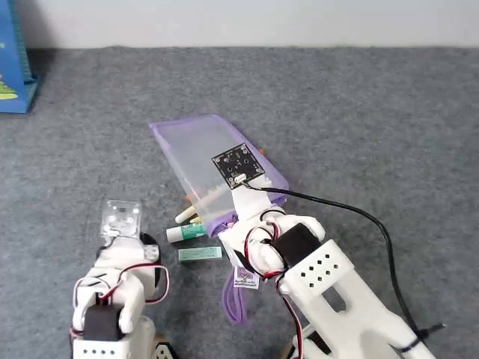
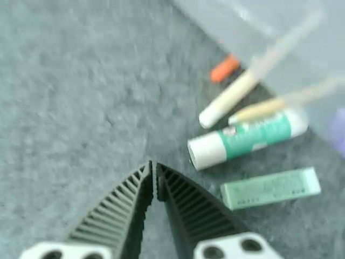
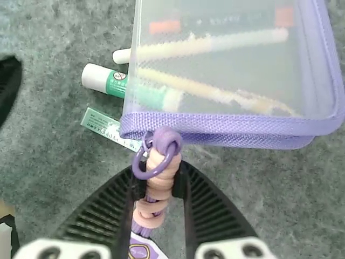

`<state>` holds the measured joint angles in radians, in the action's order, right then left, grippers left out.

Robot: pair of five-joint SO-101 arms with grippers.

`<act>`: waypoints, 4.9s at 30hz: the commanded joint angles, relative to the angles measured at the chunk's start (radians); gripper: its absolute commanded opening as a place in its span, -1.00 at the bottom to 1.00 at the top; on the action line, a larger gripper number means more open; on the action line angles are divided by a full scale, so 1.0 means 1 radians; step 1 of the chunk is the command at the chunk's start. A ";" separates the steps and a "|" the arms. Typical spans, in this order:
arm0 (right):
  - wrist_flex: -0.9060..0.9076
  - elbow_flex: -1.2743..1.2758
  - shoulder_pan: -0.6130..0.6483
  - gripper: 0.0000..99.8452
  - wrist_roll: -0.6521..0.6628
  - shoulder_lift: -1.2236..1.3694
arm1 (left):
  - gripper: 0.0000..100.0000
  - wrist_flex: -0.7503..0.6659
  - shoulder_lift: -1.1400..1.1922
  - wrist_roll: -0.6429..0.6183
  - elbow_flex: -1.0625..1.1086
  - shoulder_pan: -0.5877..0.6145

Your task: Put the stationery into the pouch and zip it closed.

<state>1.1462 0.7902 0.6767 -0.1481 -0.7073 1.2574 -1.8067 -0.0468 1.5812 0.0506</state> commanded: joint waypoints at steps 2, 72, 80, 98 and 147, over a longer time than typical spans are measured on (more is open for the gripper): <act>-0.025 -0.009 -0.002 -0.98 -0.011 -0.031 | -0.97 -0.003 -0.014 0.006 -0.128 0.055; 0.042 0.081 -0.263 -0.98 0.017 -0.291 | -0.98 -0.295 -0.012 -0.060 -0.033 -0.245; 0.036 0.080 -0.441 -0.98 0.020 -0.291 | -0.98 -0.295 -0.012 -0.060 -0.033 -0.222; 0.165 0.084 -0.332 -0.98 0.060 -0.568 | -0.70 -0.288 -0.012 -0.015 -0.025 -0.247; 0.236 0.005 -0.400 -0.54 -0.044 -0.619 | -0.98 -0.276 -0.009 -0.123 -0.323 -0.008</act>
<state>1.3917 0.8500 0.2869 -0.1818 -1.3502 0.9735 -1.8067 -0.1358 1.3510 -0.0169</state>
